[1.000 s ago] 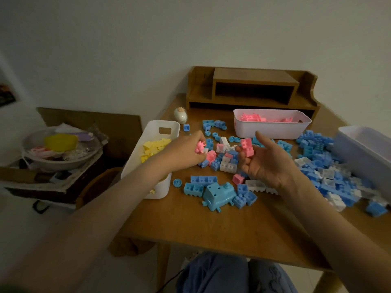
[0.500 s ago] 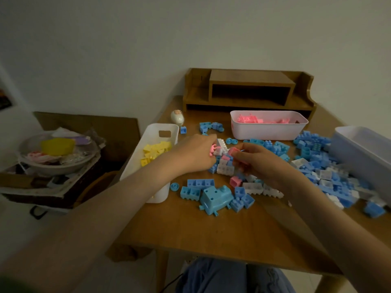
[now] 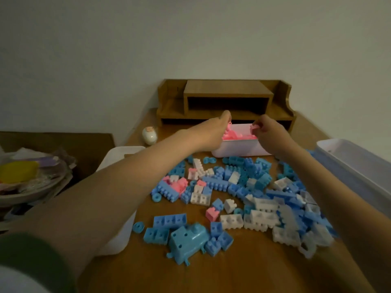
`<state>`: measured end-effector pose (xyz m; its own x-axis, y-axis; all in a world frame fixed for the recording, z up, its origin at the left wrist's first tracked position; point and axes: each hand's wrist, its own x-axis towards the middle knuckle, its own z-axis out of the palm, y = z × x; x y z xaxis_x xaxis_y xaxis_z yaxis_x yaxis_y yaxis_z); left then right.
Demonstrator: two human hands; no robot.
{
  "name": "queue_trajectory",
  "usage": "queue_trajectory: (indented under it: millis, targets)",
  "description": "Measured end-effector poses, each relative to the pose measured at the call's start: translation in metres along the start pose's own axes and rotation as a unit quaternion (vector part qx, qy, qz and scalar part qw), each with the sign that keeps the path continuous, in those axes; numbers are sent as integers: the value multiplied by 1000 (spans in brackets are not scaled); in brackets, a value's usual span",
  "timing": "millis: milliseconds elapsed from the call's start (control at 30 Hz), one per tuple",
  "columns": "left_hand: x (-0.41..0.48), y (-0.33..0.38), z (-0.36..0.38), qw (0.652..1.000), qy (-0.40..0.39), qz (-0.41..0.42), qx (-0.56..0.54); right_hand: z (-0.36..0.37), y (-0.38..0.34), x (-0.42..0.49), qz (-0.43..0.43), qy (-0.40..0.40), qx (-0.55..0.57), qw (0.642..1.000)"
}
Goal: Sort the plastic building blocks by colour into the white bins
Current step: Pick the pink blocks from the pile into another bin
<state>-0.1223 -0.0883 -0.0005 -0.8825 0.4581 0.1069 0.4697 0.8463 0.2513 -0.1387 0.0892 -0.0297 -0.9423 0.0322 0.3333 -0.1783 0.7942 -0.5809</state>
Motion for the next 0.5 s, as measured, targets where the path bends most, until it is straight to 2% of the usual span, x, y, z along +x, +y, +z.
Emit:
queue_trajectory:
  millis: [67,167,267,400,500]
  targets:
    - [26,0,8,999,19,6,-28,2,14,23,12,6,-28,1000]
    - [57,2,25,998,24,2,-56,11,27,38,23,-70,-96,993]
    - [71,1,37,998,-12,-13,-55,18,31,35,-11,-95,-116,989]
    - [57,-3,30,998,43,9,-50,15,20,22,-65,-86,-125,986]
    - [29,-8,17,998,48,-2,-39,5,0,0,-128,-85,-103,983]
